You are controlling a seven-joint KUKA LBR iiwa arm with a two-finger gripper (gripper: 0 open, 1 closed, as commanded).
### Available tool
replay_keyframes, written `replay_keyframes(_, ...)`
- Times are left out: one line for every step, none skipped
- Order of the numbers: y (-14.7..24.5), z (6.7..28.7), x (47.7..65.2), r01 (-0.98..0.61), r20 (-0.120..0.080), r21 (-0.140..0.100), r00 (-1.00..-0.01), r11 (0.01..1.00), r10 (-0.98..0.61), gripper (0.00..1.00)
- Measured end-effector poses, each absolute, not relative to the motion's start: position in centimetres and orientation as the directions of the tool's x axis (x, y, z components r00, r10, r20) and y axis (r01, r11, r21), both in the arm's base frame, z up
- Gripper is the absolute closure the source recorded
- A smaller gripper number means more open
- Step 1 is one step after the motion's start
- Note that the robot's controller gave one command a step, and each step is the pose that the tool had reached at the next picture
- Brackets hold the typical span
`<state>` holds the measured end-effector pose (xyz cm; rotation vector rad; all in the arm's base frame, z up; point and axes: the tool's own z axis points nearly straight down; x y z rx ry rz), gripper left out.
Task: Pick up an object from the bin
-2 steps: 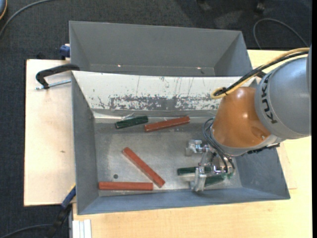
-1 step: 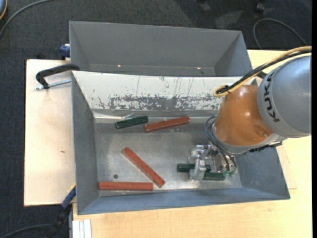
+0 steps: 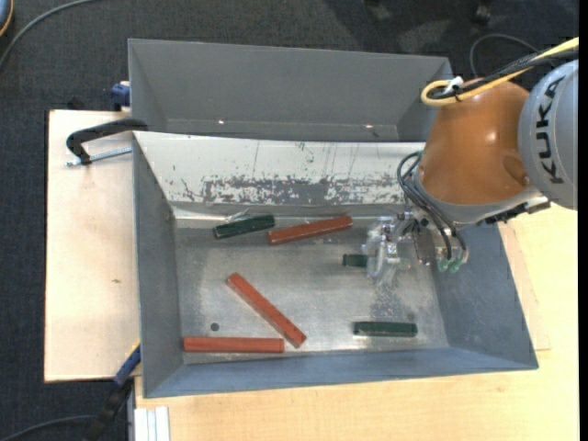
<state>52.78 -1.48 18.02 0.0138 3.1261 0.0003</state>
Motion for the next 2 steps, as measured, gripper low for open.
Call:
replay_keyframes(-3.8,23.3,53.9,-0.042,-0.014,-0.002,-0.999,0.999,-0.042,1.0)
replay_keyframes(-5.7,22.8,54.8,-0.205,-0.007,-0.002,-0.979,0.979,-0.205,1.0)
